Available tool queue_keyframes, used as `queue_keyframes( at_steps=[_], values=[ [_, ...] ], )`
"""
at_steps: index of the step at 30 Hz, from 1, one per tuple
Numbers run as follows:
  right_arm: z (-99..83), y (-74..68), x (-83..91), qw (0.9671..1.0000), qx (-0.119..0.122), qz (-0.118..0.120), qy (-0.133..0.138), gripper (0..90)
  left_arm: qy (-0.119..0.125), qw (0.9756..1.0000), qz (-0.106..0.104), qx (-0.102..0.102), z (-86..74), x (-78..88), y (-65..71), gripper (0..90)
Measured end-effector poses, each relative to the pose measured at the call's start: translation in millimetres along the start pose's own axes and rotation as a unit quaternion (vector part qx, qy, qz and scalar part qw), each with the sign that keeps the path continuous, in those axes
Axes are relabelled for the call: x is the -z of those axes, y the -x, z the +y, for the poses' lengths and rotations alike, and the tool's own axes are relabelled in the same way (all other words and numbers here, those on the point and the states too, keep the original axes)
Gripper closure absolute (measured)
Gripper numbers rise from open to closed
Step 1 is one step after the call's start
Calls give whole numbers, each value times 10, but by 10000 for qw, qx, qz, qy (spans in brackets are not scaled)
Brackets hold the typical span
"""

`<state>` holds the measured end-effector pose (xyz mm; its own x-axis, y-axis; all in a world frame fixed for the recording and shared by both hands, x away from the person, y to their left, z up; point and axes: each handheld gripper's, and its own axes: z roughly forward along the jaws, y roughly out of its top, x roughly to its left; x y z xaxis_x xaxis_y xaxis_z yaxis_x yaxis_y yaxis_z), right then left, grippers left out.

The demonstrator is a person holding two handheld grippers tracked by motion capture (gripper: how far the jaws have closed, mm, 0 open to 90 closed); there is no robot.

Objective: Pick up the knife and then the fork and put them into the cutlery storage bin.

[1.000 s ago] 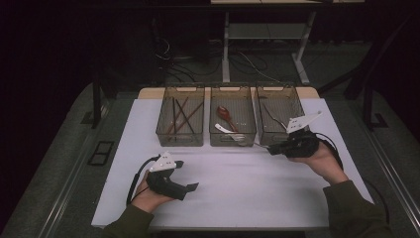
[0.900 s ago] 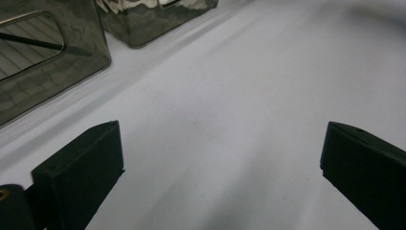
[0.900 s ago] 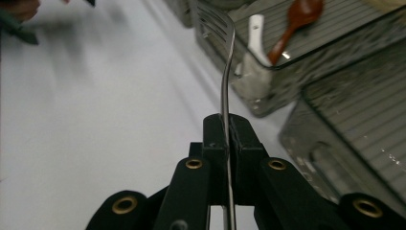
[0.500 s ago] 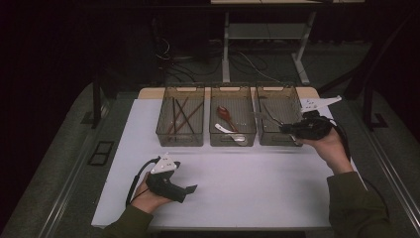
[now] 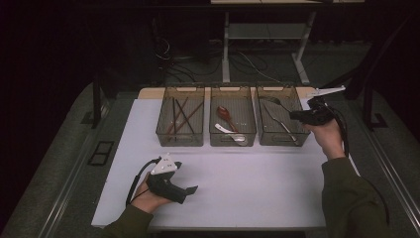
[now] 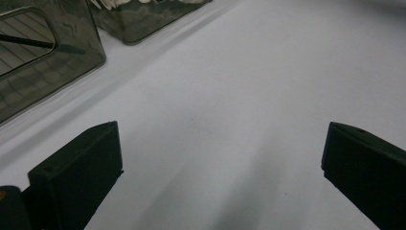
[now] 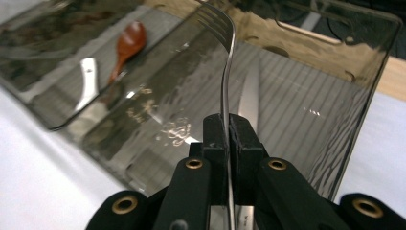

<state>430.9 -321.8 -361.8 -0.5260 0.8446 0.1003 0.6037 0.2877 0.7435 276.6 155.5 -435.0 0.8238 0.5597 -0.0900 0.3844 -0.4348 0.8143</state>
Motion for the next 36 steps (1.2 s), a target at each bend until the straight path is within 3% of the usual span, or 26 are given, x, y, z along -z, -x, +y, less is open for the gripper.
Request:
queue_keyframes(
  at_steps=[6,17,28,32,36],
  values=[
    [-11,69,-240,9992,-235,-185,-263,862,-16,9999,-50,-91,-6,-5,14,0],
    [-33,23,-512,9955,-37,-417,-850,849,-35,9999,-123,-110,-5,-19,13,0],
    [-31,72,-348,9981,-271,-269,-484,551,-41,9998,-152,-119,-4,-27,11,0],
    [-42,58,-274,9984,-212,-293,-429,446,-57,9998,-157,-126,-6,-31,10,0],
    [-62,16,-175,9996,-136,-93,-223,391,-51,9998,-143,-123,-5,-30,11,0]
  ],
)
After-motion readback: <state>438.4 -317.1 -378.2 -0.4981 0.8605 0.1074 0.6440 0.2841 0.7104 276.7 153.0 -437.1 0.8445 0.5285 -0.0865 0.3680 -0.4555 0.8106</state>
